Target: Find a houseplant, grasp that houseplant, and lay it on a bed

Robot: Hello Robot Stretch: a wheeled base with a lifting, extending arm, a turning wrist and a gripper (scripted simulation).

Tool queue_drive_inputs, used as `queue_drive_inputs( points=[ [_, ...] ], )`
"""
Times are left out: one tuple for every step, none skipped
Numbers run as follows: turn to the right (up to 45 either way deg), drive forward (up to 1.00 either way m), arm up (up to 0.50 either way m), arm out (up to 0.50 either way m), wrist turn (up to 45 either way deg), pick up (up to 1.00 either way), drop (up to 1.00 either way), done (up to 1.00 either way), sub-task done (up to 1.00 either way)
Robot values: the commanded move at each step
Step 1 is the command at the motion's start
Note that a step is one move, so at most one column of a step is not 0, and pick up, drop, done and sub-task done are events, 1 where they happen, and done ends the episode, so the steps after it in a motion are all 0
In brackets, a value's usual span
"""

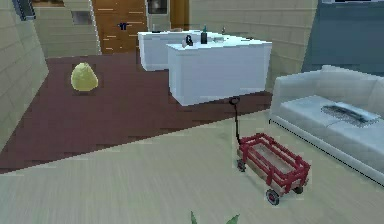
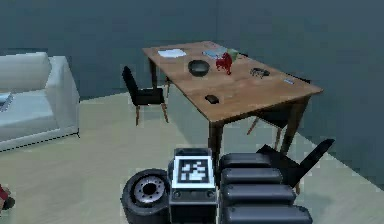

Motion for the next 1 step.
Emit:
queue_drive_inputs(
  points=[
    [0.0, 0.4, 0.0, 0.0, 0.0, 0.0, 0.0, 0.0, 0.0]
  ],
)
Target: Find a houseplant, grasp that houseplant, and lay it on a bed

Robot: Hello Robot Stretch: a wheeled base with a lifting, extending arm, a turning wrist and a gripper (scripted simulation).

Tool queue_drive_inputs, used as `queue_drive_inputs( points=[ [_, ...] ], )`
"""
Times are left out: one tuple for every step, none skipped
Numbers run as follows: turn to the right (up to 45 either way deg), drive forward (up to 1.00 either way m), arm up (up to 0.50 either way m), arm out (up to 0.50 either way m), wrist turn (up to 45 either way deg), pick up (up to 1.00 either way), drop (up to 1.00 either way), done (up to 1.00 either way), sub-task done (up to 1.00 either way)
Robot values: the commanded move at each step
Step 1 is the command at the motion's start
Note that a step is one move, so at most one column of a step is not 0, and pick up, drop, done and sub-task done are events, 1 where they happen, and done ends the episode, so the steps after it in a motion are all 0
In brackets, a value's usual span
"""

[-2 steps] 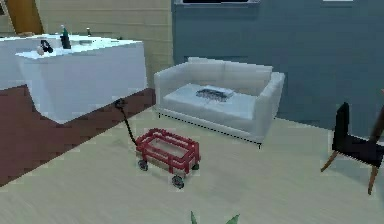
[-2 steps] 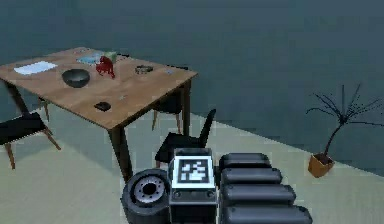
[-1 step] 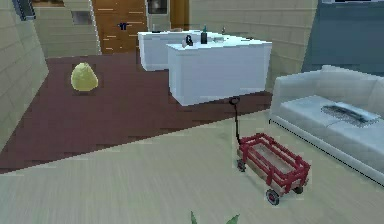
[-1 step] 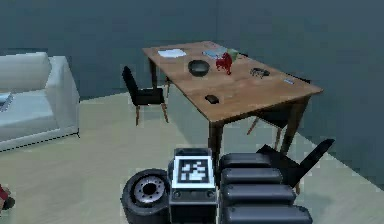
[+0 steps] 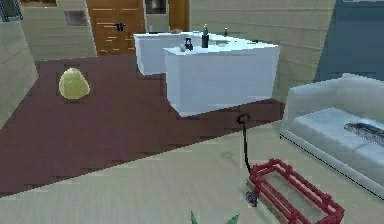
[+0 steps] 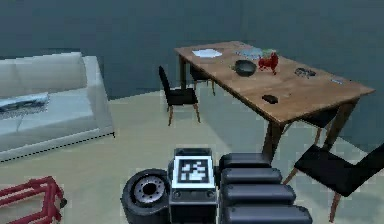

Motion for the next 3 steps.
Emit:
queue_drive_inputs(
  points=[
    [-9.0, 0.0, 0.0, 0.0, 0.0, 0.0, 0.0, 0.0, 0.0],
    [0.0, 0.45, 0.0, 0.0, 0.0, 0.0, 0.0, 0.0, 0.0],
    [-45.0, 0.0, 0.0, 0.0, 0.0, 0.0, 0.0, 0.0, 0.0]
  ],
)
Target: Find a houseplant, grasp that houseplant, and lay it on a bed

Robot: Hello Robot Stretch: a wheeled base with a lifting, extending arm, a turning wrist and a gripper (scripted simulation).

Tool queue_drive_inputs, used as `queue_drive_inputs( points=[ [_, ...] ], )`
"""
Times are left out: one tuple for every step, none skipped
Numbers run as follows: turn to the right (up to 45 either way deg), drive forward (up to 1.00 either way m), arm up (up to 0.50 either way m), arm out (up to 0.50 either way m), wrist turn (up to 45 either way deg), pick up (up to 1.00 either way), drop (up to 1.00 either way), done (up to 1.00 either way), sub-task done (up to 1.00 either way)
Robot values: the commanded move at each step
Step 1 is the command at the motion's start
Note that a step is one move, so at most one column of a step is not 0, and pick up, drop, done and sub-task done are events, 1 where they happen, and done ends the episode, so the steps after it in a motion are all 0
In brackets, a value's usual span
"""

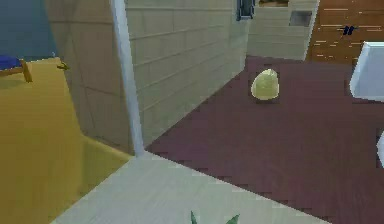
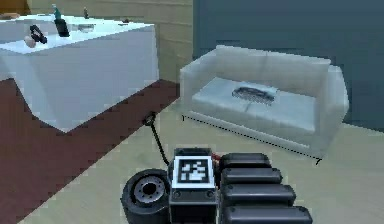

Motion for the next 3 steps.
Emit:
queue_drive_inputs(
  points=[
    [-30.0, 0.0, 0.0, 0.0, 0.0, 0.0, 0.0, 0.0, 0.0],
    [0.0, 1.0, 0.0, 0.0, 0.0, 0.0, 0.0, 0.0, 0.0],
    [-33.0, 0.0, 0.0, 0.0, 0.0, 0.0, 0.0, 0.0, 0.0]
  ],
)
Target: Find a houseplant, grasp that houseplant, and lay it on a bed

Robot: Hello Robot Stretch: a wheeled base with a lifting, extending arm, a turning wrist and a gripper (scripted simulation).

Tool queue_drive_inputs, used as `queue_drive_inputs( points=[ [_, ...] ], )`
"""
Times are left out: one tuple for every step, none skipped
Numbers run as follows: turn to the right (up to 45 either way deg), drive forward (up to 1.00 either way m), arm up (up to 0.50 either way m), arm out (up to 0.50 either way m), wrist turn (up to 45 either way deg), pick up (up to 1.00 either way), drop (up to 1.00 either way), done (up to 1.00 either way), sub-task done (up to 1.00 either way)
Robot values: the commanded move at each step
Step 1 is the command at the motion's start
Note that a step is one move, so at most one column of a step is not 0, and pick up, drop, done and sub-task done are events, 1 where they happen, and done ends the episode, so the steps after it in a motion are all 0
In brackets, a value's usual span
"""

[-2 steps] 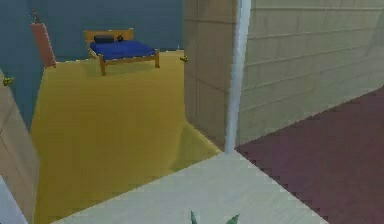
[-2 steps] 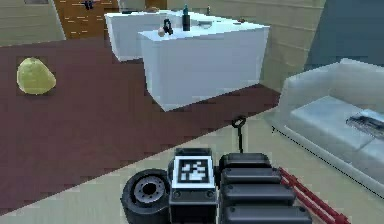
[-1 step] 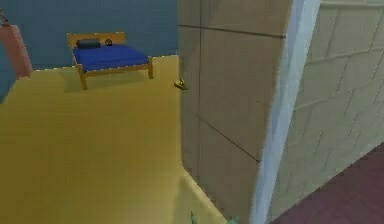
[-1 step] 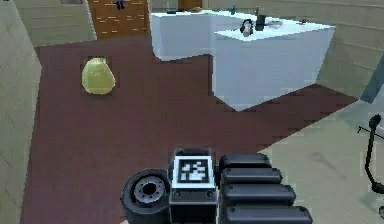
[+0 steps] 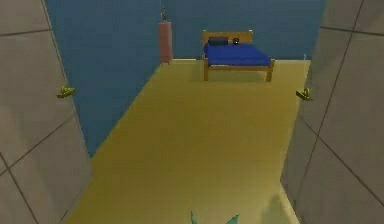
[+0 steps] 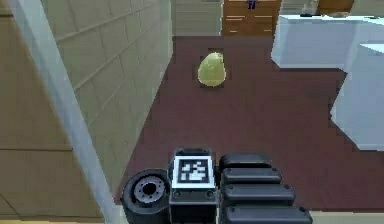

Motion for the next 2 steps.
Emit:
queue_drive_inputs(
  points=[
    [0.0, 1.0, 0.0, 0.0, 0.0, 0.0, 0.0, 0.0, 0.0],
    [0.0, 1.0, 0.0, 0.0, 0.0, 0.0, 0.0, 0.0, 0.0]
  ],
)
